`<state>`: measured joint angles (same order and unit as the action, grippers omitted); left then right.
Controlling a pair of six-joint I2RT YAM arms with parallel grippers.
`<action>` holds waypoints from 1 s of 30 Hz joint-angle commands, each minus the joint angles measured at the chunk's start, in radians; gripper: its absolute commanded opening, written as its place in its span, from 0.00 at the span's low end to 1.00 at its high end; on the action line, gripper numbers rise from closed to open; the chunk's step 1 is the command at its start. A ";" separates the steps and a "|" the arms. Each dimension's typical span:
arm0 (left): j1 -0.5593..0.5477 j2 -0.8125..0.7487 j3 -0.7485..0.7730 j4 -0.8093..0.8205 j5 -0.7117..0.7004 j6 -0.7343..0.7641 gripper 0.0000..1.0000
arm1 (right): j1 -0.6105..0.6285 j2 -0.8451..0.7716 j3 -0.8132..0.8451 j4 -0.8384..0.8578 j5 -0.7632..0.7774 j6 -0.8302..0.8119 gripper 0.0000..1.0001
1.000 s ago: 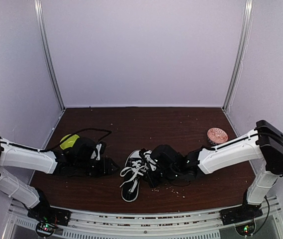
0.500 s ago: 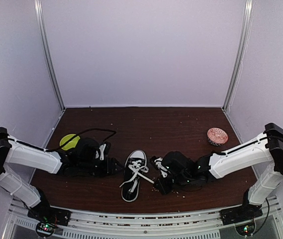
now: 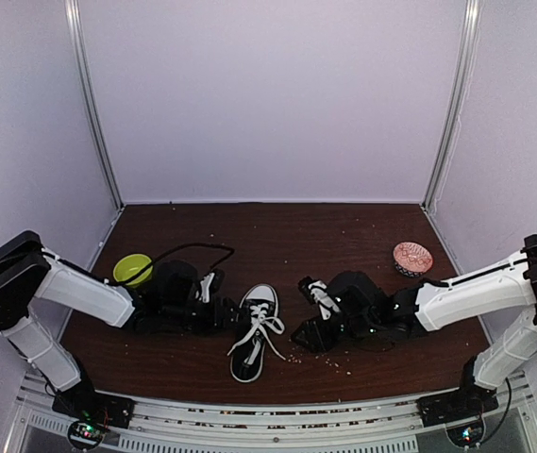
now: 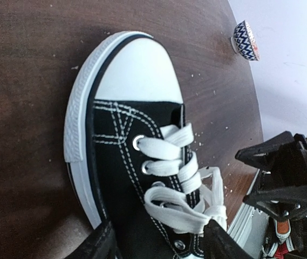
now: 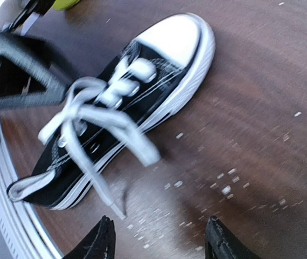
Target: Tie the shoes
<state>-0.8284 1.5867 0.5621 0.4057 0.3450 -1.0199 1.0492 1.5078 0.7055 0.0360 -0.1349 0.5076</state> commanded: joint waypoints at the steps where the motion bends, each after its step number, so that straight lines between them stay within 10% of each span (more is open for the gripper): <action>1: -0.005 0.035 0.029 0.112 0.014 -0.035 0.57 | -0.073 0.039 0.008 0.069 -0.035 -0.068 0.57; 21: -0.005 0.148 0.080 0.224 0.039 -0.116 0.48 | -0.094 0.308 0.200 0.067 -0.345 -0.345 0.52; 30: -0.005 0.191 0.120 0.234 0.053 -0.130 0.42 | -0.095 0.315 0.196 0.072 -0.359 -0.347 0.17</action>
<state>-0.8284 1.7527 0.6483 0.5838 0.3817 -1.1442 0.9535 1.8145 0.8894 0.0875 -0.4755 0.1650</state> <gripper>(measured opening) 0.436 0.232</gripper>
